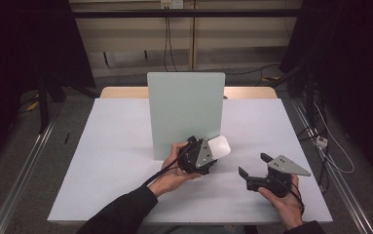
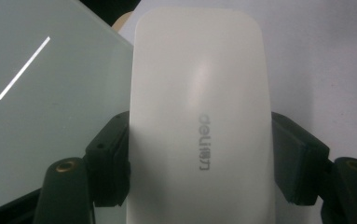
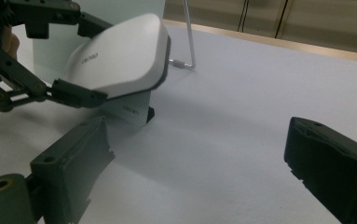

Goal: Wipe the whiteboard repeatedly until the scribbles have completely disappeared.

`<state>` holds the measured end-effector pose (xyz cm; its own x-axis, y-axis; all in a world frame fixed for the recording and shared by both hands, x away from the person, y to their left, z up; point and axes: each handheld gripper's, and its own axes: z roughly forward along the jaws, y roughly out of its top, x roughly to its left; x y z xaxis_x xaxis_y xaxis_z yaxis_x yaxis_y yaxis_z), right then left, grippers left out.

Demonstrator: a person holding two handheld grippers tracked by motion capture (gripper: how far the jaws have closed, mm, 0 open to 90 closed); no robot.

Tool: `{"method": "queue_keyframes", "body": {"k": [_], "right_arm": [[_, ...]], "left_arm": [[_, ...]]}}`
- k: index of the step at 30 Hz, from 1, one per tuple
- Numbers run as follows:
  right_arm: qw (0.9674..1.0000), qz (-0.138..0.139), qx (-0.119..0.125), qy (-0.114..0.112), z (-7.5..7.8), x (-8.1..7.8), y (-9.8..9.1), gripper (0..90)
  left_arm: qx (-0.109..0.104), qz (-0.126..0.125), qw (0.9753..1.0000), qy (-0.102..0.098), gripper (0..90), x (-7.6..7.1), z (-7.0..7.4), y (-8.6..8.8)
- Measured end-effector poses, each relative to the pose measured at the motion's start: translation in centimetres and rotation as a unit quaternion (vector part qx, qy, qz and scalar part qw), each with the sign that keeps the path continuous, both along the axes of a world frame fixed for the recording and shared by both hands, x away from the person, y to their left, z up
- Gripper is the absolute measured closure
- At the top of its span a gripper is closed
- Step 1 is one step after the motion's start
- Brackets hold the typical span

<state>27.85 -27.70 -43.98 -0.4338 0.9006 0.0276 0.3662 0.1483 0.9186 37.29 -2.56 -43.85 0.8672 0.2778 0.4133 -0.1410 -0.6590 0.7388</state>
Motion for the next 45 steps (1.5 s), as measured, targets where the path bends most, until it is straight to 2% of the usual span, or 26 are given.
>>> {"method": "queue_keyframes", "body": {"k": [6,8,11,13,16,20,24,25,29,32,35,40,42,45], "right_arm": [[1.0000,-0.001,0.000,-0.001,0.0,0.0,-0.1,6.3],[1.0000,0.000,0.000,-0.002,0.0,0.0,0.0,6.3],[1.0000,-0.001,0.001,-0.001,0.0,0.0,-0.1,6.3],[1.0000,-0.001,0.001,-0.002,0.0,0.0,-0.1,6.3],[1.0000,-0.001,0.001,-0.002,0.0,0.0,-0.1,6.3],[1.0000,-0.001,0.001,-0.001,0.0,0.0,-0.1,6.3],[1.0000,0.000,0.001,-0.001,0.0,0.0,-0.1,6.3],[1.0000,-0.001,0.001,-0.001,0.0,0.0,-0.1,6.3],[1.0000,-0.001,0.000,-0.001,0.0,0.0,0.0,6.3],[1.0000,-0.001,0.001,-0.001,0.0,0.0,0.0,6.3],[1.0000,-0.001,0.001,0.000,0.0,0.0,0.0,6.2],[1.0000,-0.001,0.001,-0.001,0.0,0.0,0.0,6.3],[1.0000,-0.001,0.001,0.000,0.0,0.0,0.0,6.2],[1.0000,0.000,0.001,0.000,0.0,0.0,0.0,6.3]], "left_arm": [[0.017,-0.015,0.9997,0.008,30.7,-0.5,-1.1,-0.9],[0.024,-0.017,0.9996,0.005,30.7,-0.6,-1.3,-1.1],[0.022,-0.020,0.9995,0.010,30.7,-0.5,-1.3,-1.0],[0.030,-0.020,0.9993,0.005,30.7,-0.5,-1.1,-0.9],[0.026,-0.016,0.9995,-0.003,30.7,-0.3,-0.5,-0.3],[-0.001,0.004,0.9999,-0.012,30.7,0.7,1.6,1.7],[-0.031,0.027,0.9990,-0.017,30.7,1.6,3.4,4.2],[-0.032,0.030,0.9988,-0.021,30.7,1.8,3.7,4.7],[-0.048,0.044,0.9976,-0.023,30.7,2.2,4.5,6.3],[-0.049,0.048,0.9973,-0.025,30.7,2.3,4.5,6.7],[-0.040,0.047,0.9976,-0.032,30.7,2.0,4.1,6.4],[-0.007,0.031,0.9989,-0.034,30.7,1.4,2.9,5.7],[0.005,0.023,0.9994,-0.026,30.7,1.2,2.3,5.6],[0.006,0.018,0.9996,-0.019,30.7,0.9,1.6,5.5]]}}
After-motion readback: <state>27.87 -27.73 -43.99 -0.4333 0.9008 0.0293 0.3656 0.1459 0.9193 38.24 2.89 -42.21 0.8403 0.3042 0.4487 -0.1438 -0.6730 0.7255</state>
